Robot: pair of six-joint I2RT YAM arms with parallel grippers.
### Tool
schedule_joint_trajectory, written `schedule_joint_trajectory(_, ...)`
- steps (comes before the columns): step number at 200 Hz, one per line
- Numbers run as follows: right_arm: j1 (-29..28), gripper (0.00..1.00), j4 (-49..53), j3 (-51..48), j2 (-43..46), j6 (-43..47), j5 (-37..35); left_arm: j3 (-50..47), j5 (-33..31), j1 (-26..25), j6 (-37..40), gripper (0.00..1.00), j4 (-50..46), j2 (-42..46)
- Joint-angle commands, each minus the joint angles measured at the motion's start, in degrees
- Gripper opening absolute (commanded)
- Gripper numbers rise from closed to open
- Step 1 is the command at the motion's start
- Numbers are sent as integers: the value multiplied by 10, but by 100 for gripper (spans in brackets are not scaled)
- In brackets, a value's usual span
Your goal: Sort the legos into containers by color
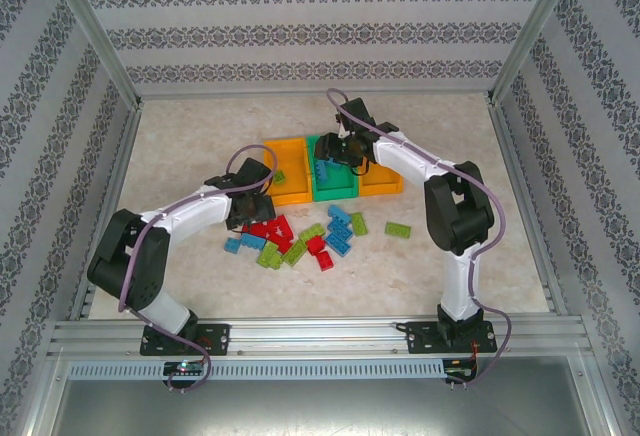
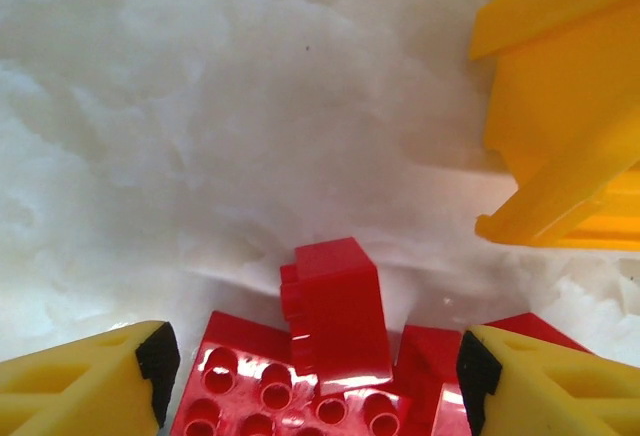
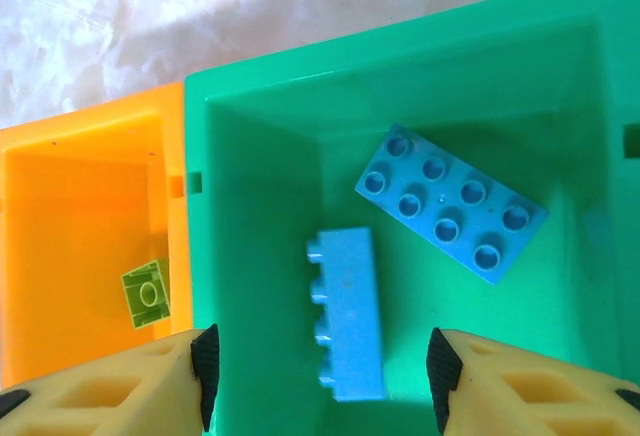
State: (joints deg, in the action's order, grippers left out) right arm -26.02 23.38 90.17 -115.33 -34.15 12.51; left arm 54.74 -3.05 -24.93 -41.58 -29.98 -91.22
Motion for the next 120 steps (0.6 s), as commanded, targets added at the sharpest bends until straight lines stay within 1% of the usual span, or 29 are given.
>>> schedule_joint_trajectory(1,-2,60,-3,-22,47,10,-9,15,9,13,9,70,11,-17)
schedule_joint_trajectory(27,4,61,-4,-53,78,13,-18,23,14,14,12,65,12,-33)
schedule_joint_trajectory(42,11,61,-6,-74,98,13,-24,25,15,14,15,60,13,-44)
schedule_joint_trajectory(97,47,62,-6,-170,183,28,-58,25,13,16,19,30,21,-49)
schedule_joint_trajectory(109,61,63,-7,-194,204,28,-63,24,9,16,20,24,20,-45)
schedule_joint_trajectory(120,77,63,-10,-217,225,30,-64,22,6,16,20,22,17,-41)
